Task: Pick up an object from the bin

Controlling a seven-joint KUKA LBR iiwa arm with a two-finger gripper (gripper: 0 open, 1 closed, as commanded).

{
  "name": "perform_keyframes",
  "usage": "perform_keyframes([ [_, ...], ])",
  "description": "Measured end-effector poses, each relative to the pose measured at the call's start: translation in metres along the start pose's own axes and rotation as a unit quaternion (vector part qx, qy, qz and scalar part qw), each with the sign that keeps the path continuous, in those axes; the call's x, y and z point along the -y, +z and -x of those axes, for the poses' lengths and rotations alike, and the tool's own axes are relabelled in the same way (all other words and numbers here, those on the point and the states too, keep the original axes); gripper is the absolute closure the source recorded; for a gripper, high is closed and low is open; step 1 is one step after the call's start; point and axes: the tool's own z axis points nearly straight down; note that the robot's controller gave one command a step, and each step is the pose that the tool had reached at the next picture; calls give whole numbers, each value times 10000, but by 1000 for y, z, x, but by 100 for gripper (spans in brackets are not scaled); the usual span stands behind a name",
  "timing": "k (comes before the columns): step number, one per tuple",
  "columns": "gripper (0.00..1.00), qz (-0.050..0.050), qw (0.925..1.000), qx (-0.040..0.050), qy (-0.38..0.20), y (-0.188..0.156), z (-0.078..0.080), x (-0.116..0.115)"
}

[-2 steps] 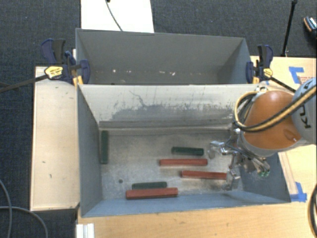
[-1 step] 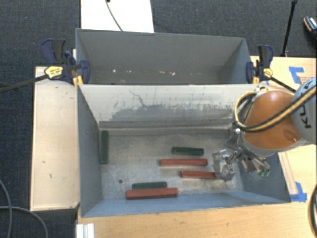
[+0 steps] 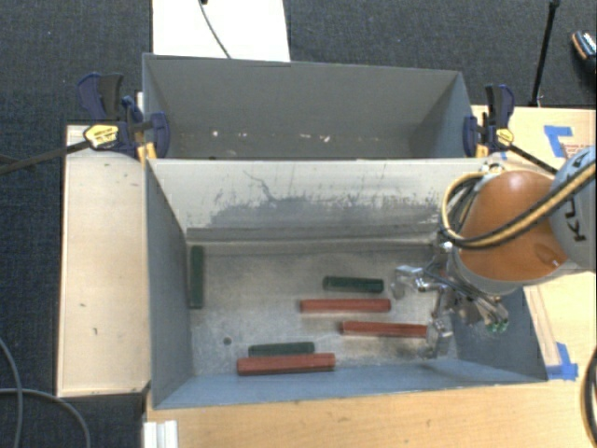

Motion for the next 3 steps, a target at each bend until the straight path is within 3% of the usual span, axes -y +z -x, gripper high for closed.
perform_keyframes([
  [1, 100, -1, 10000, 0, -13, 0, 0, 0],
  [2, 0, -1, 10000, 1, -20, 0, 0, 0],
  [3, 100, -1, 10000, 1, -30, 0, 0, 0],
])
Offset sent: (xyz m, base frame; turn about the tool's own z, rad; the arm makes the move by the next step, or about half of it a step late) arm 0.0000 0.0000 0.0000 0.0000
